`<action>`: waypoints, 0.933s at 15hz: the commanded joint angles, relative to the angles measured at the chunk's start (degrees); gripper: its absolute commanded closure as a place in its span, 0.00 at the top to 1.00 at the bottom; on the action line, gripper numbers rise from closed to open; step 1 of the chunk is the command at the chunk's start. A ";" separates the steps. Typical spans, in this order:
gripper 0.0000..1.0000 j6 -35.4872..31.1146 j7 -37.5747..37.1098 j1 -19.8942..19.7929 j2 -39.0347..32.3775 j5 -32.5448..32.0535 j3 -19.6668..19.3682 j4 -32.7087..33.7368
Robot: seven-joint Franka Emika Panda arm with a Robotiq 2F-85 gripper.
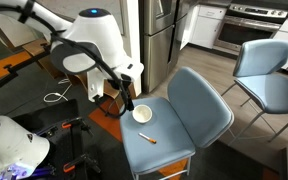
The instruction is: Pick up the pen from the chair and put it in the bowl.
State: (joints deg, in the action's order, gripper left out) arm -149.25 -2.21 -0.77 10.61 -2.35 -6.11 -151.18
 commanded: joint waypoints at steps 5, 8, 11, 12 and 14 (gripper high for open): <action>1.00 -15.17 -4.99 -2.02 -26.66 21.63 3.31 9.38; 1.00 -18.08 -7.46 -4.60 -35.88 27.86 5.92 15.24; 1.00 -18.16 -8.32 -9.25 -43.23 32.44 9.13 20.81; 1.00 -18.33 -8.37 -10.18 -45.69 33.20 9.86 22.57; 1.00 -18.10 -7.98 -12.15 -49.80 33.56 10.93 25.51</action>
State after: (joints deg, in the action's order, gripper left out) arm -166.48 -9.22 -10.17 -34.66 29.36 2.32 -129.49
